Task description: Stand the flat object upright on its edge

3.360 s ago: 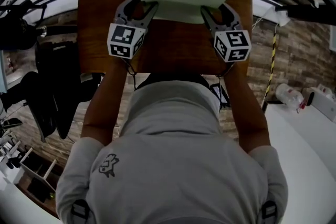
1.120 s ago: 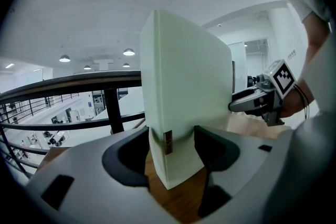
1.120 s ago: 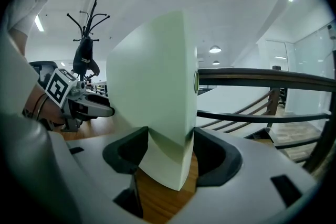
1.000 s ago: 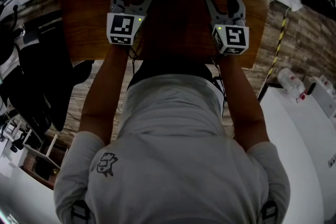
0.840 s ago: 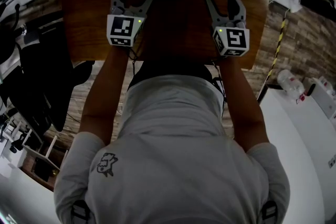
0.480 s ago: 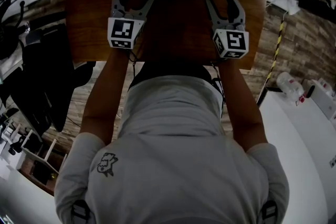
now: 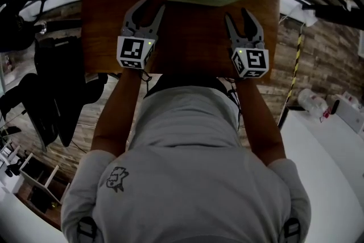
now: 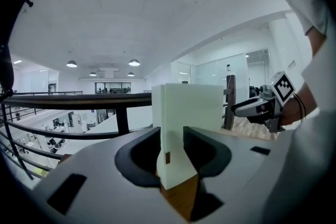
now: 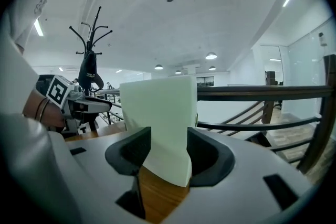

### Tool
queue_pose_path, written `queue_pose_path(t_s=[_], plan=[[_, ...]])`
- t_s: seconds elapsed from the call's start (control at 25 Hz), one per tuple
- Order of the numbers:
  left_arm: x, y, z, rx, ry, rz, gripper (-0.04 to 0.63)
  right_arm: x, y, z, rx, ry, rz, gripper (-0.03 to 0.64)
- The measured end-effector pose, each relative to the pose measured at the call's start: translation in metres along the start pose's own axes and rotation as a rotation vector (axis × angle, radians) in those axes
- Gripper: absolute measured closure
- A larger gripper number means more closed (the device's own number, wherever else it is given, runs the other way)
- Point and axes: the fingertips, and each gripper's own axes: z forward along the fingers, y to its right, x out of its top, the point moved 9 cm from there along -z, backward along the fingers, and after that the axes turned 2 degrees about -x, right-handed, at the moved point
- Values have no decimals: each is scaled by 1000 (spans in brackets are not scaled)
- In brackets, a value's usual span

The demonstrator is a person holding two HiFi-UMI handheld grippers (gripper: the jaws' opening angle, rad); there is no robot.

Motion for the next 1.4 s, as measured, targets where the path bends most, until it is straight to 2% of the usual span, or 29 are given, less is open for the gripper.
queue_pose_path(t_s=[0.24, 0.36, 0.6, 0.92, 1.16, 1.4], plan=[[43, 4, -40, 2, 77, 17, 547, 43, -23, -31, 48, 82, -72, 537], [57, 4, -58, -26, 87, -34, 580, 59, -37, -44, 90, 106, -90, 577], [79, 21, -96, -93, 109, -60, 581, 78, -59, -72, 153, 128, -93, 583], [87, 36, -116, -112, 134, -63, 583, 94, -62, -84, 189, 142, -105, 583], [107, 67, -131, -46, 190, -69, 582, 112, -50, -110, 280, 209, -128, 583], [119, 142, -147, 85, 220, -118, 583, 110, -17, -147, 432, 232, -148, 584]])
